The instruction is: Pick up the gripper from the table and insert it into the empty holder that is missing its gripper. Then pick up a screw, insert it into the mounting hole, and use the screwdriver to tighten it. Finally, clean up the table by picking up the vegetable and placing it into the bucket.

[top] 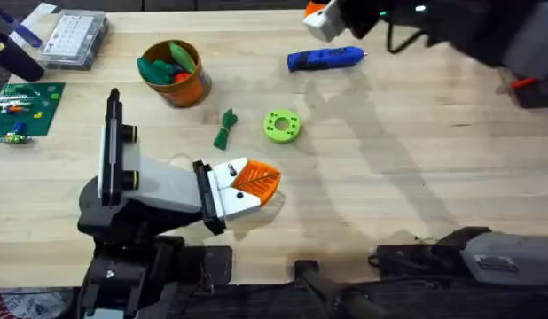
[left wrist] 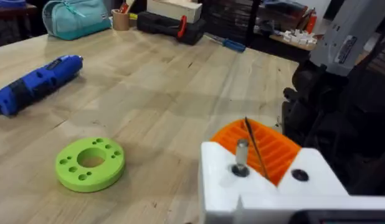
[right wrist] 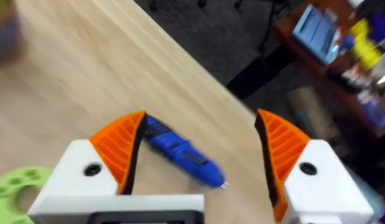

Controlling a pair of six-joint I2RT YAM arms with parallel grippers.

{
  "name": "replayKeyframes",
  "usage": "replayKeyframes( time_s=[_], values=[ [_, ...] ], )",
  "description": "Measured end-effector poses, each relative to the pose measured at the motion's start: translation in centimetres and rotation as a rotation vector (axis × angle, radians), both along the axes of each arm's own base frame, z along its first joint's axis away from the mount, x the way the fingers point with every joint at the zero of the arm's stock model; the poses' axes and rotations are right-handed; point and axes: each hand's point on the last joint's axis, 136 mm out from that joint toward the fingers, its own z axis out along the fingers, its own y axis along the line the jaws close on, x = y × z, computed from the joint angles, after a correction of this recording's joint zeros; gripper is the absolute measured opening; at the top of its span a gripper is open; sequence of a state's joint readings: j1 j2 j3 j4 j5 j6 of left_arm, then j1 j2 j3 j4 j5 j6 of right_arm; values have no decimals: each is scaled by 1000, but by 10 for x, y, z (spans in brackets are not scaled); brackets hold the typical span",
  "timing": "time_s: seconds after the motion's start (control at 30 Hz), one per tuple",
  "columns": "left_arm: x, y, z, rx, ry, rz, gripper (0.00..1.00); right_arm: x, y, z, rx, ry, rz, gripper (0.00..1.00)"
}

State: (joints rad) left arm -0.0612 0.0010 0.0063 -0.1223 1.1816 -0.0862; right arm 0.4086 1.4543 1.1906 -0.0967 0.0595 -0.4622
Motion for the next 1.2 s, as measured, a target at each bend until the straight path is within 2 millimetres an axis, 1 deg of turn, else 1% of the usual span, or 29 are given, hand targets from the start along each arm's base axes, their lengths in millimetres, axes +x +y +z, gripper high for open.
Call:
replayKeyframes(
  time_s=[0.07, 0.13, 0.2, 0.33, 0.5, 0.63, 0.67, 0.7, 0.83, 0.87, 0.9, 0.97, 1.07, 1.2],
  values=[
    [0, 0, 0, 0, 0, 0, 8, -15, -6, 3, 71, 67, -46, 990],
    [0, 0, 0, 0, 0, 0, 8, -30, -13, 1, 123, 136, -88, 990],
    [0, 0, 0, 0, 0, 0, 8, -48, -20, -3, 149, 212, -125, 990],
    [0, 0, 0, 0, 0, -1, 8, -77, -33, -6, 183, 305, -180, 990],
    [0, 0, 0, 0, 0, 0, 7, -105, -45, 2, 233, 354, -227, 990],
    [0, 0, 0, 0, 0, 1, 4, -120, -52, 15, 269, 344, -240, 990],
    [0, 0, 0, 1, -3, 2, 20, -123, -53, 18, 277, 338, -242, 990],
    [1, 0, 0, 2, -6, 3, 111, -125, -54, 21, 284, 333, -242, 990],
    [1, 0, 0, 1, -2, 5, 748, -132, -57, 28, 299, 319, -241, 990],
    [1, 0, 0, 1, -3, 6, 879, -134, -58, 29, 299, 318, -241, 990],
    [2, 1, 0, 2, -6, 12, 958, -136, -59, 29, 298, 320, -242, 990],
    [6, 2, 1, 5, -12, 34, 985, -141, -61, 28, 295, 328, -245, 990],
    [14, 5, 1, 4, -6, 88, 986, -148, -64, 27, 289, 341, -248, 990],
    [29, 14, 3, -7, 42, 194, 986, -152, -66, 27, 287, 346, -250, 990]
  ],
)
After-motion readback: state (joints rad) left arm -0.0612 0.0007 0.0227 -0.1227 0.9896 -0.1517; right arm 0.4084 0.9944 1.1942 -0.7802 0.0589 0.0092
